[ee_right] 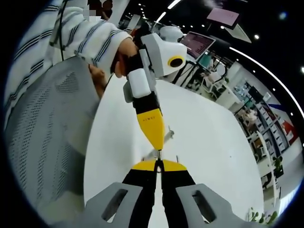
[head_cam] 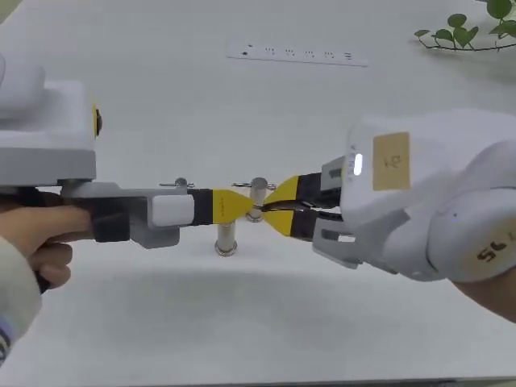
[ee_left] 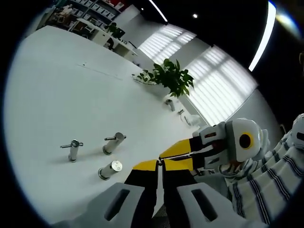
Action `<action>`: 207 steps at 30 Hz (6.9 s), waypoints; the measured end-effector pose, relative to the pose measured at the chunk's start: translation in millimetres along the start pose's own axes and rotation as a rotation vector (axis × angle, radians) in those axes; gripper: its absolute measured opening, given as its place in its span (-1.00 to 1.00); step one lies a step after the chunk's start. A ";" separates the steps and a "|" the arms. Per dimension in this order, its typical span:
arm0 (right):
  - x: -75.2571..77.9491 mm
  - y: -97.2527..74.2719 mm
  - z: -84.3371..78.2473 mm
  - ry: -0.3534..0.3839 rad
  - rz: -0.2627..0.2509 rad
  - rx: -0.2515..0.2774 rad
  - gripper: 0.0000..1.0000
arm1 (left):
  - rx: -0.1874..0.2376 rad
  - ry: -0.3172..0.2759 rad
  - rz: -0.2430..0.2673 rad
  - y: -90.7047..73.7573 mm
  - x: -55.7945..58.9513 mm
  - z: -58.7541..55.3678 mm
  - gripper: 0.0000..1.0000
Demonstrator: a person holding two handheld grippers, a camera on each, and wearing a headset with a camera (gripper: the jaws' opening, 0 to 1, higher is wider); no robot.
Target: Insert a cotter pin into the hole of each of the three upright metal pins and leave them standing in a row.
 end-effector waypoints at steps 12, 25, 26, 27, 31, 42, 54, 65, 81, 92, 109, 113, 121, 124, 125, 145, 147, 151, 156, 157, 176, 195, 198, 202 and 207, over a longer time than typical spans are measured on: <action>-3.5 0.7 0.6 0.030 0.049 0.065 -0.66 | -0.009 0.032 -0.004 -5.2 -4.7 -1.1 -1.00; -9.3 -0.3 -7.7 0.307 0.229 0.200 -0.70 | 0.021 0.406 -0.155 -16.1 12.2 -4.5 -0.99; -10.2 -0.4 -6.9 0.312 0.241 0.210 -0.73 | 0.025 0.429 -0.171 -16.6 15.8 -5.1 -0.99; -10.6 -0.4 -6.2 0.324 0.250 0.220 -0.76 | 0.027 0.442 -0.179 -17.0 17.9 -5.7 -0.99; -12.2 1.6 -7.7 0.330 0.267 0.206 -0.83 | 0.029 0.485 -0.183 -17.1 19.7 -5.5 -0.99; -21.3 1.9 -4.2 0.350 0.320 0.211 -0.89 | -0.008 0.561 -0.215 -16.7 20.0 -10.2 -0.99; -28.9 -1.6 -0.1 0.331 0.405 0.212 -0.88 | -0.064 0.689 -0.246 -23.7 8.7 -16.7 -0.99; -32.8 -2.6 0.7 0.328 0.445 0.201 -0.90 | -0.131 0.749 -0.252 -12.3 22.7 -30.7 -0.99; -27.1 -0.6 -7.0 0.361 0.398 0.193 -0.92 | -0.114 0.674 -0.220 -10.4 6.8 -24.5 -0.98; -19.1 5.3 -20.7 0.395 0.338 0.168 -0.92 | -0.095 0.670 -0.142 -9.3 -12.3 -22.3 -0.71; -2.0 16.0 -57.2 0.517 0.241 0.070 -0.92 | -0.118 0.657 0.087 13.0 -69.5 -27.9 -0.32; -1.9 18.1 -58.9 0.528 0.236 0.067 -0.92 | -0.103 0.657 0.108 21.7 -74.8 -28.1 -0.32; 0.7 24.2 -60.1 0.549 0.228 0.066 -0.92 | -0.090 0.655 0.128 37.4 -81.5 -28.3 -0.34; 0.8 25.8 -62.1 0.548 0.226 0.062 -0.92 | -0.089 0.655 0.143 40.4 -83.6 -29.0 -0.39; 0.8 26.3 -62.3 0.550 0.226 0.062 -0.92 | -0.091 0.652 0.149 41.2 -84.4 -29.6 -0.40; 1.0 32.9 -59.6 0.537 0.237 0.063 -0.92 | -0.073 0.650 0.184 46.9 -84.0 -34.4 -0.74; 1.3 33.4 -59.0 0.530 0.235 0.064 -0.92 | -0.071 0.648 0.184 46.9 -84.2 -34.6 -0.74; 1.0 35.4 -57.8 0.517 0.236 0.063 -0.93 | -0.069 0.640 0.185 46.9 -84.5 -34.7 -0.74; 0.5 37.6 -56.6 0.515 0.238 0.066 -0.92 | -0.063 0.644 0.186 47.1 -84.9 -35.1 -0.75; 0.5 37.9 -56.5 0.513 0.238 0.067 -0.92 | -0.062 0.650 0.186 47.0 -84.8 -35.3 -0.75; 4.3 43.8 -52.9 0.443 0.211 0.052 -0.93 | -0.048 0.639 0.190 47.1 -85.9 -36.4 -0.76; 7.6 69.6 -38.4 0.396 0.220 0.091 -0.85 | -0.028 0.588 0.183 47.0 -86.1 -38.3 -0.75; 7.4 64.0 -40.7 0.401 0.211 0.099 -0.67 | -0.031 0.592 0.182 46.9 -85.9 -38.5 -0.75; 7.1 57.6 -49.1 0.406 0.213 0.080 -0.77 | -0.026 0.584 0.181 46.9 -85.9 -38.8 -0.74; 5.2 53.8 -47.2 0.416 0.217 0.088 -0.88 | -0.025 0.565 0.178 46.9 -86.6 -38.9 -0.74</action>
Point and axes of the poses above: the centre of the closed fingertips' face, and the gripper's own axes: y roughly forward along the fingers, x roughly to its right, z roughly out of its top, the point moved 6 cm from there along -y, roughly backward along the fingers, and after that the axes turned 6 degrees about z, right-handed, at the moved point
